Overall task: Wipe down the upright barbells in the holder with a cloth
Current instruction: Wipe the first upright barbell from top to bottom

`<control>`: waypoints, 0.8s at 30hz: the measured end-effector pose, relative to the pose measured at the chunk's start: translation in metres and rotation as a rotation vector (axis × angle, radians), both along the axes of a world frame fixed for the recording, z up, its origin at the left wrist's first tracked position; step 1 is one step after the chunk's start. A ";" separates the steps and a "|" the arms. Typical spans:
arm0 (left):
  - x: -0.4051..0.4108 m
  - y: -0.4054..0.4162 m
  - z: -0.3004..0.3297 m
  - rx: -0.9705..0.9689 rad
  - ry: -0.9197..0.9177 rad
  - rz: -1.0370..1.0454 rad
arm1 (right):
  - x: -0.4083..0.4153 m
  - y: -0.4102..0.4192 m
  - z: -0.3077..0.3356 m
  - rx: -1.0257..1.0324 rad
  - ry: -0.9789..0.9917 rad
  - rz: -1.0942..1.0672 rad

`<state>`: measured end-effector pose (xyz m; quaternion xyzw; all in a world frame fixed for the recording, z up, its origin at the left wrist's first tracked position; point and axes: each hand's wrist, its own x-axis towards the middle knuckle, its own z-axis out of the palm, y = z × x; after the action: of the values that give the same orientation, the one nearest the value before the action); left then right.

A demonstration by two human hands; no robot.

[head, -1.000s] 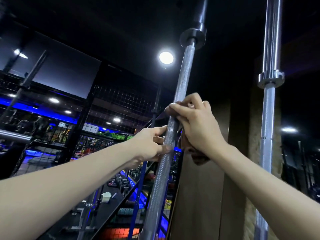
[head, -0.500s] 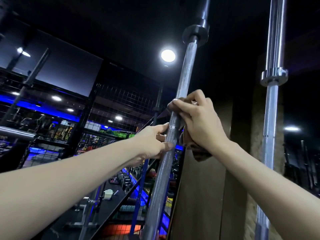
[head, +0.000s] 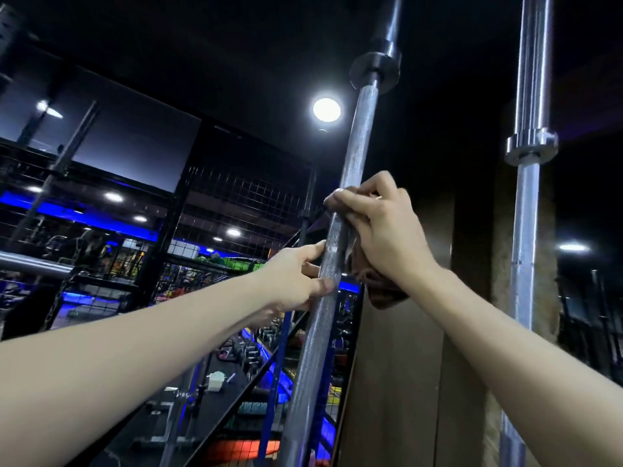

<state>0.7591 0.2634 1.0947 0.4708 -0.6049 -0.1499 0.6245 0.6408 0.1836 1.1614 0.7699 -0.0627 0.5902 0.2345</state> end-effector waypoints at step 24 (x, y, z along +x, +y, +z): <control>-0.062 0.038 0.038 -0.139 0.141 -0.231 | -0.072 0.034 -0.002 1.044 0.050 1.427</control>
<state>0.6974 0.3017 1.1326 0.3422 -0.6185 -0.2113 0.6751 0.5688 0.2172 1.1589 0.6469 0.1766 0.4749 -0.5699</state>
